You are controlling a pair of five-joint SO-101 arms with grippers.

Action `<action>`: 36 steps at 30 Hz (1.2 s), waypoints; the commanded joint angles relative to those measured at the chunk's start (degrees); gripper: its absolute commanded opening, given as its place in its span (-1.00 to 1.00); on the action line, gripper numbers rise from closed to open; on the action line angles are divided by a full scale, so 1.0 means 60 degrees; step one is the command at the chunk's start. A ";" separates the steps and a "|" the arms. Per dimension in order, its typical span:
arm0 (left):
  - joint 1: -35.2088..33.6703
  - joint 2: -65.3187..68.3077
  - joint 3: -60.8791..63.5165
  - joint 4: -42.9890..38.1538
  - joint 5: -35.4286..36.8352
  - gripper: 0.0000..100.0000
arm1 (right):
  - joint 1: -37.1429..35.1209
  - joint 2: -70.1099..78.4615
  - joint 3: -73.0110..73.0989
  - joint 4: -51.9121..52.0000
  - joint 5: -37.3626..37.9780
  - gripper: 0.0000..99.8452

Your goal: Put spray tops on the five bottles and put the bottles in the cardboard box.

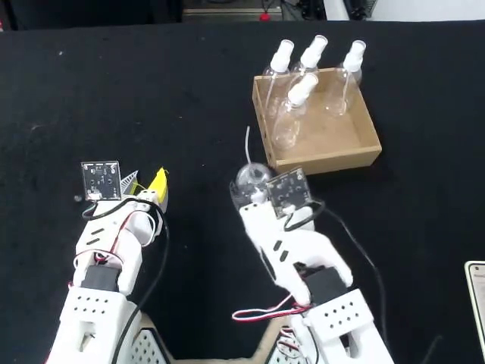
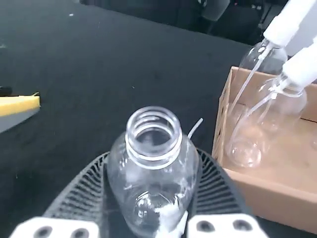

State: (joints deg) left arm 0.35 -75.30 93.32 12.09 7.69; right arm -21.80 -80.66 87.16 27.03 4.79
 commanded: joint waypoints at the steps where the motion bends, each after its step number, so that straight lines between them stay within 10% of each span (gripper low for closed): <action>1: -0.0374 -0.0088 -0.0403 -0.0220 0.0073 -0.66 | 0.0659 -0.0110 -0.1194 0.0762 0.0044 -0.87; 36: -0.0491 -0.0088 -0.0388 -0.0220 0.0073 -0.66 | 0.2725 0.3582 -0.2044 0.0469 0.0044 -0.87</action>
State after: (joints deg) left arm -2.11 -75.30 93.32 12.09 7.69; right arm -7.03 -63.78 79.60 33.10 4.79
